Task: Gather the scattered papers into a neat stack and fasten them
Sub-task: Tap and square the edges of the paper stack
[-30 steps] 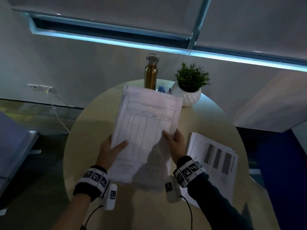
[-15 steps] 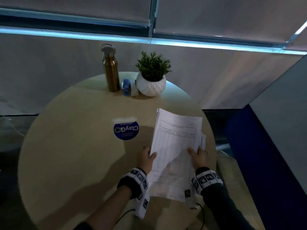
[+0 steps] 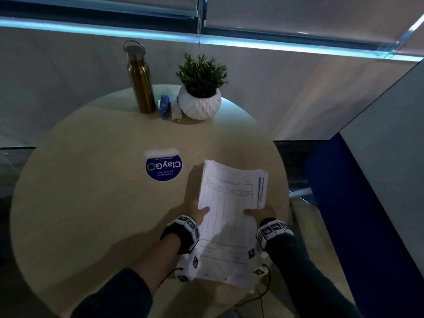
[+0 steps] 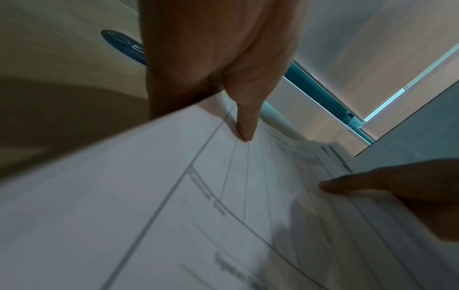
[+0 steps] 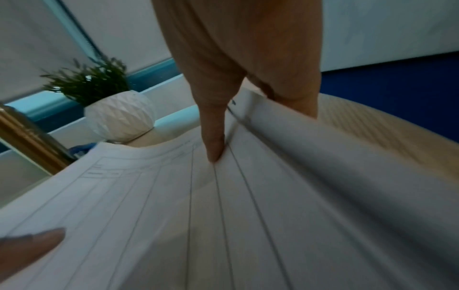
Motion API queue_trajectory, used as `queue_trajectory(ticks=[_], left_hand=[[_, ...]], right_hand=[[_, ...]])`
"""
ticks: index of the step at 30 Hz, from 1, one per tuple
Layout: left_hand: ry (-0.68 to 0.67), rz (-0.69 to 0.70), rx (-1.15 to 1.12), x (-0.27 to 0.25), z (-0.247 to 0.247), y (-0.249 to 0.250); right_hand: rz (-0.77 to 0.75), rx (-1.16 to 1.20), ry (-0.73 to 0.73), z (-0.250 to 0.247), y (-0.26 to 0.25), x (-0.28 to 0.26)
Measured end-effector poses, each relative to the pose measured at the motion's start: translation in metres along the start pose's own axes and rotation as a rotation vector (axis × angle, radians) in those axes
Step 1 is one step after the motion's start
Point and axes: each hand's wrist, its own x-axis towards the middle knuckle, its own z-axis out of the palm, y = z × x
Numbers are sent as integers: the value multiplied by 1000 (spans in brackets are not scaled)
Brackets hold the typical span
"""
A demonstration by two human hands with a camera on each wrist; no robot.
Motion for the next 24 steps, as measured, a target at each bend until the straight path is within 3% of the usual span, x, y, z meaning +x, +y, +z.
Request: queue_trajectory(ticks=[4,8,12,17,24], left_hand=[[128,98,-160,-21,-18,-1],[353,465,-252,-59,-65,23],[417,681,-313,-101,-122,54],[529,676,-441,-116,-161,64],[595,692,-561,-122,-181,53]], right_hand=[[-93,39,-81,20,-12,-17],[-452,337,-116,33,-43,-61],[-752,579,-262,29,-87,-119],[-911,410,-461,54,-112,-144],[-995,438,-456,82,-122,-155]])
